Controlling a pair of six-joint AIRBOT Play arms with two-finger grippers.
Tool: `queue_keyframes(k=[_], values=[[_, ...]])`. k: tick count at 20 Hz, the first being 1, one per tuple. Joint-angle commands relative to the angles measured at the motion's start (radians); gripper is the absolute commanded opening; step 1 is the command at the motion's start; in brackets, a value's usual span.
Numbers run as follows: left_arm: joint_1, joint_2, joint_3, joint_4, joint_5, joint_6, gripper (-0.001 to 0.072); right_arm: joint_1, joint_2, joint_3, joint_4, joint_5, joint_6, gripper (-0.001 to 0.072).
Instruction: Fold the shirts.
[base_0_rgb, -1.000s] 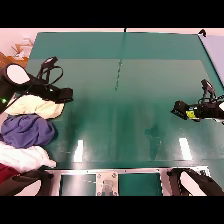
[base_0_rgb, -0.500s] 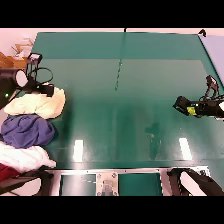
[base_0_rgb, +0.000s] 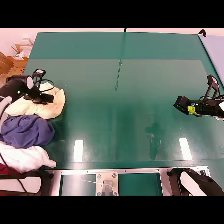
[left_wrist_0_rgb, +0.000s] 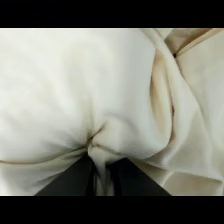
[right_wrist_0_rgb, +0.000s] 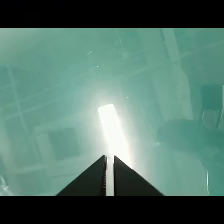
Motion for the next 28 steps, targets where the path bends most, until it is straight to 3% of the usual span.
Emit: queue_keyframes(k=[1, 4, 9, 16, 17, 18, 19, 22, 23, 28], values=[[-0.021, -0.005, 0.132, -0.032, -0.128, 0.028, 0.0023, 0.000, 0.000, 0.002, 0.000, 0.001, 0.000, 0.0014], [-0.143, 0.045, 0.330, -0.055, -0.224, 0.041, 0.0023, -0.005, 0.000, 0.032, 0.000, 0.039, 0.000, 0.0014], [-0.449, 0.105, 0.529, -0.230, -0.229, 0.007, 0.0022, -0.056, 0.000, 0.116, 0.000, 0.105, 0.000, 0.0013], [-0.794, -0.042, 0.497, -0.378, -0.054, -0.091, 0.0040, -0.072, 0.000, 0.145, 0.000, 0.139, 0.000, 0.0013], [-0.813, -0.079, 0.497, -0.377, -0.056, -0.092, 0.0379, -0.072, 0.000, 0.145, 0.000, 0.151, 0.000, 0.0035], [-0.816, -0.106, 0.497, -0.378, -0.066, -0.103, 0.0720, -0.072, 0.000, 0.145, 0.000, 0.158, 0.000, 0.0154], [-0.809, -0.121, 0.497, -0.374, -0.079, -0.128, 0.0713, -0.072, 0.000, 0.145, 0.000, 0.161, 0.000, 0.0265], [-0.731, -0.116, 0.535, -0.368, -0.176, -0.127, 0.0711, -0.072, -0.003, 0.145, 0.000, 0.161, 0.000, 0.0335], [-0.687, -0.116, 0.566, -0.368, -0.242, -0.127, 0.0711, -0.072, -0.010, 0.145, 0.000, 0.161, 0.000, 0.0391], [-0.429, -0.117, 0.583, -0.369, -0.484, -0.127, 0.0711, -0.072, -0.139, 0.145, 0.001, 0.194, 0.000, 0.0410]])
